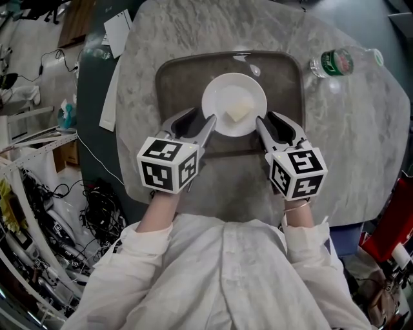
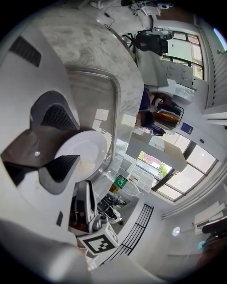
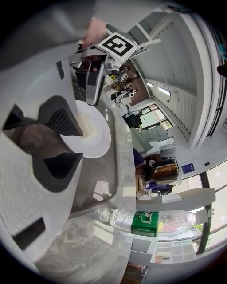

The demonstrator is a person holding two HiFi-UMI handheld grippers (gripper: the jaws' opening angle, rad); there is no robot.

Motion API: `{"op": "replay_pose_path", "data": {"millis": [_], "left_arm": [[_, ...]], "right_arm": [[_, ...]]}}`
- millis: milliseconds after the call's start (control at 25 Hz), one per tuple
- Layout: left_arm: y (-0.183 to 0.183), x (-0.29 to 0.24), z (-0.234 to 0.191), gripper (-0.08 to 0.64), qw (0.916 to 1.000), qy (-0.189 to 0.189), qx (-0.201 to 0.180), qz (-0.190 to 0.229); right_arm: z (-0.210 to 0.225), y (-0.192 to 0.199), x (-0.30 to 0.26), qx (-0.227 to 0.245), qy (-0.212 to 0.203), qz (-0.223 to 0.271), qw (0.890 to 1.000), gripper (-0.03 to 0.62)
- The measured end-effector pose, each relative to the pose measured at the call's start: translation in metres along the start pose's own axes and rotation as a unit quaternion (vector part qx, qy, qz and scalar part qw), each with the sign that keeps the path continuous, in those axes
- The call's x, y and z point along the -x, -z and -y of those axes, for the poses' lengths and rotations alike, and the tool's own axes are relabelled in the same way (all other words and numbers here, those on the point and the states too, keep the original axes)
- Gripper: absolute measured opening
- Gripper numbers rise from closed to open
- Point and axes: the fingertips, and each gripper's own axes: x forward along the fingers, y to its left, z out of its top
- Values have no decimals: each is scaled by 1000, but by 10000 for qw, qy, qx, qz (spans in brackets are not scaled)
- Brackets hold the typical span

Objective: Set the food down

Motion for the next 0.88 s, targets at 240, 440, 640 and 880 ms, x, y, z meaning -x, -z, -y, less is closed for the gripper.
{"op": "replay_pose_path", "data": {"millis": [240, 440, 640, 880], "left_arm": [[-9, 18, 6, 164, 9995, 17, -64, 302], [-14, 41, 23, 164, 9976, -21, -157, 677], [-13, 71, 48, 163, 9944, 8, -311, 1008], [-6, 109, 89, 152, 9871, -13, -568, 1494]], "right_arm": [[-7, -11, 22, 85, -47, 301, 9995, 87], [-21, -17, 51, 212, -209, 607, 9977, 87], [-43, -12, 87, 590, -387, 746, 9947, 87], [-72, -15, 140, 878, -790, 1239, 9852, 83]]}}
